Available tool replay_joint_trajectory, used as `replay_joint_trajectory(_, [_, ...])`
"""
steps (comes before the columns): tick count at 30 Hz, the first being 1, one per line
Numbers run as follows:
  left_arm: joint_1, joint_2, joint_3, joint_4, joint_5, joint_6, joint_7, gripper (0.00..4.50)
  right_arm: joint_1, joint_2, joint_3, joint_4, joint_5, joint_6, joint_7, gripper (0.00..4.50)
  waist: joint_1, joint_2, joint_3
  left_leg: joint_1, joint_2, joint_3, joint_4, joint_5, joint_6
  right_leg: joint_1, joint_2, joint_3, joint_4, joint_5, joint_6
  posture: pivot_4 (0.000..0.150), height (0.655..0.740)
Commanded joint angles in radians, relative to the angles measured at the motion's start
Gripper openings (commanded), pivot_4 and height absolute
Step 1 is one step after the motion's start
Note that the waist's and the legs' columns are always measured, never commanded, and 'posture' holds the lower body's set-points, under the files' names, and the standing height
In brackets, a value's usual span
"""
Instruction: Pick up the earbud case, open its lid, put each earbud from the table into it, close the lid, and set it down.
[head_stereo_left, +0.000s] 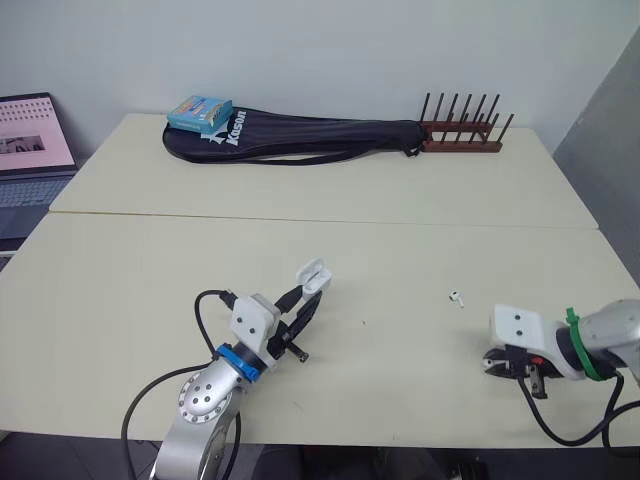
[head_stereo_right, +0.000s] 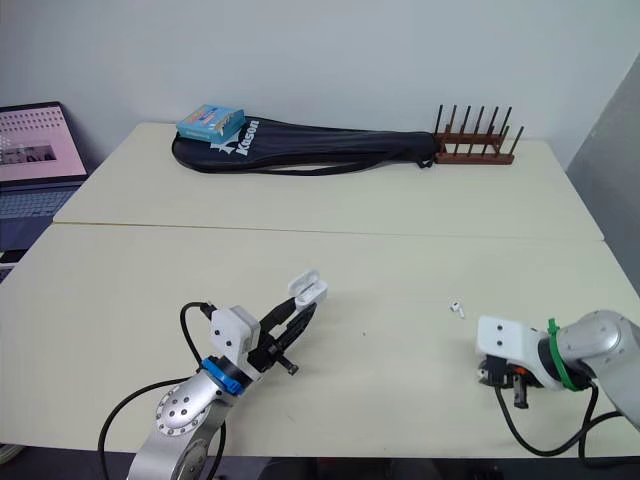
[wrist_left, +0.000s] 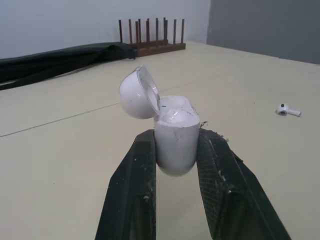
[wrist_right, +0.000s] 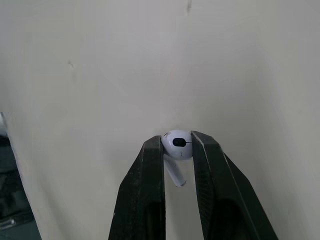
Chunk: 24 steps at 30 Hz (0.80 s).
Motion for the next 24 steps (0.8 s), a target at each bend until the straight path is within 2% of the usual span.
replay_joint_trajectory(1, [-0.032, -0.011, -0.011, -0.004, -0.013, -0.032, -0.015, 0.77, -0.125, 0.064, -0.061, 0.011, 0.105, 0.023, 0.007, 0.4, -0.001, 0.0, 0.0, 0.0, 0.0, 0.0, 0.0, 0.0, 0.0, 0.0, 0.0, 0.0, 0.0, 0.0, 0.0, 0.15, 0.7274])
replay_joint_trajectory(4, [-0.064, -0.025, -0.021, 0.011, -0.012, -0.038, -0.019, 0.77, -0.251, 0.185, -0.082, 0.008, 0.224, 0.132, -0.051, 0.4, 0.001, -0.001, 0.0, 0.0, 0.0, 0.0, 0.0, 0.0, 0.0, 0.0, 0.0, 0.0, 0.0, 0.0, 0.0, 0.15, 0.7274])
replay_joint_trajectory(9, [-0.109, -0.042, -0.028, 0.038, -0.012, -0.044, -0.022, 0.77, -0.365, 0.444, -0.126, -0.045, 0.404, 0.249, -0.226, 0.4, 0.002, -0.001, 0.0, -0.006, 0.0, -0.003, 0.0, 0.0, 0.0, -0.003, 0.0, -0.002, 0.001, 0.0, 0.0, 0.15, 0.7274])
replay_joint_trajectory(12, [-0.131, -0.053, -0.035, 0.047, -0.01, -0.049, -0.021, 0.77, -0.396, 0.686, -0.132, -0.065, 0.456, 0.241, -0.428, 0.4, 0.002, 0.0, 0.0, -0.01, 0.001, -0.006, 0.0, 0.0, 0.0, -0.006, 0.0, -0.005, 0.001, 0.0, 0.0, 0.15, 0.7274])
replay_joint_trajectory(14, [-0.145, -0.06, -0.037, 0.053, -0.011, -0.05, -0.018, 0.77, -0.385, 0.796, -0.122, -0.065, 0.464, 0.206, -0.493, 0.4, 0.002, 0.001, 0.0, -0.013, 0.001, -0.009, 0.0, 0.0, 0.0, -0.009, 0.0, -0.006, 0.003, 0.0, 0.0, 0.15, 0.7274])
replay_joint_trajectory(17, [-0.168, -0.07, -0.04, 0.066, -0.011, -0.052, -0.016, 0.77, -0.357, 0.889, -0.074, -0.059, 0.441, 0.138, -0.53, 0.4, 0.006, 0.001, 0.0, -0.016, 0.001, -0.009, 0.001, 0.0, -0.001, -0.012, -0.001, -0.007, 0.005, 0.0, 0.0, 0.15, 0.7274])
replay_joint_trajectory(20, [-0.181, -0.076, -0.04, 0.073, -0.011, -0.053, -0.015, 0.77, -0.35, 0.928, -0.05, -0.048, 0.441, 0.117, -0.559, 0.4, 0.004, 0.001, 0.0, -0.015, 0.001, -0.007, 0.002, 0.001, -0.001, -0.013, -0.002, -0.007, 0.008, 0.0, 0.0, 0.15, 0.7274])
replay_joint_trajectory(24, [-0.19, -0.085, -0.041, 0.064, -0.012, -0.045, -0.01, 0.77, -0.296, 0.973, 0.031, -0.015, 0.359, 0.006, -0.581, 0.4, 0.003, 0.001, -0.001, -0.014, 0.0, -0.008, 0.002, 0.001, -0.001, -0.014, -0.001, -0.008, 0.012, 0.0, 0.0, 0.15, 0.7274])
